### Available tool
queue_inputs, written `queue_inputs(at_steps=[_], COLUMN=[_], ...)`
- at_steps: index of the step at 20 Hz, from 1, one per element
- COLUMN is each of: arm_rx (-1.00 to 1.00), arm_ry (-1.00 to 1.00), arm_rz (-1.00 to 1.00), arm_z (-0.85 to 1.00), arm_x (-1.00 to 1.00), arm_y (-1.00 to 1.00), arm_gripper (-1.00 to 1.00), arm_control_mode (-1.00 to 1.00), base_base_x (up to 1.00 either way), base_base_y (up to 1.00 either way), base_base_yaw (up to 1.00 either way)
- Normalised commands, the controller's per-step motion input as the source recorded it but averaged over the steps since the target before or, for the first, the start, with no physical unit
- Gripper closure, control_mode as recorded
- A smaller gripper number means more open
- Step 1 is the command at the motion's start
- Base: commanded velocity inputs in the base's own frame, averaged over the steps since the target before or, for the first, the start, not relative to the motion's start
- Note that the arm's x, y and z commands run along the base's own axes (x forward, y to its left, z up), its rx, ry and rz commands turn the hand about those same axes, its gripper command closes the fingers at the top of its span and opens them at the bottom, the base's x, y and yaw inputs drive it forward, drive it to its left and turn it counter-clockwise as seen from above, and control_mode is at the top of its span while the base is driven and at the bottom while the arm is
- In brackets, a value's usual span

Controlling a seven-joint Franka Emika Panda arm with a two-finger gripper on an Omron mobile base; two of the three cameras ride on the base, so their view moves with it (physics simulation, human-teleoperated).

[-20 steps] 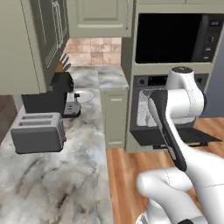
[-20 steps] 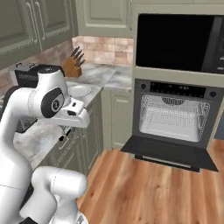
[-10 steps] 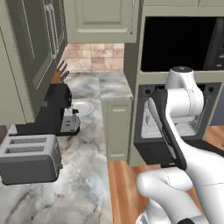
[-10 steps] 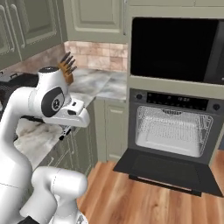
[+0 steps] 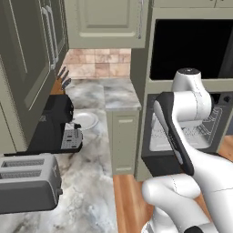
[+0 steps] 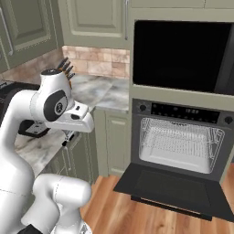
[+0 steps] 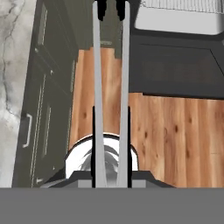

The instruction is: Pick up the tongs from the counter and place them near the plate next to the oven.

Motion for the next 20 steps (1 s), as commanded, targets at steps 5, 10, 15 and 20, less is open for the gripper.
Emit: queue_inputs(at_steps=[5, 10, 15, 20], arm_rx=[0.00, 0.00, 0.00, 0.05], arm_ry=[0.00, -0.05, -0.02, 0.00], arm_rz=[0.00, -0.02, -0.13, -0.05], arm_z=[0.00, -0.11, -0.24, -0.53], arm_x=[0.00, 0.32, 0.56, 0.64], arm_y=[0.00, 0.45, 0.84, 0.68], arm_gripper=[1.00, 1.00, 1.00, 1.00], arm_control_mode=[1.00, -1.00, -1.00, -1.00], base_base_x=[0.11, 0.05, 0.00, 0.00], base_base_y=[0.11, 0.05, 0.00, 0.00], base_base_yaw=[0.00, 0.00, 0.00, 0.00])
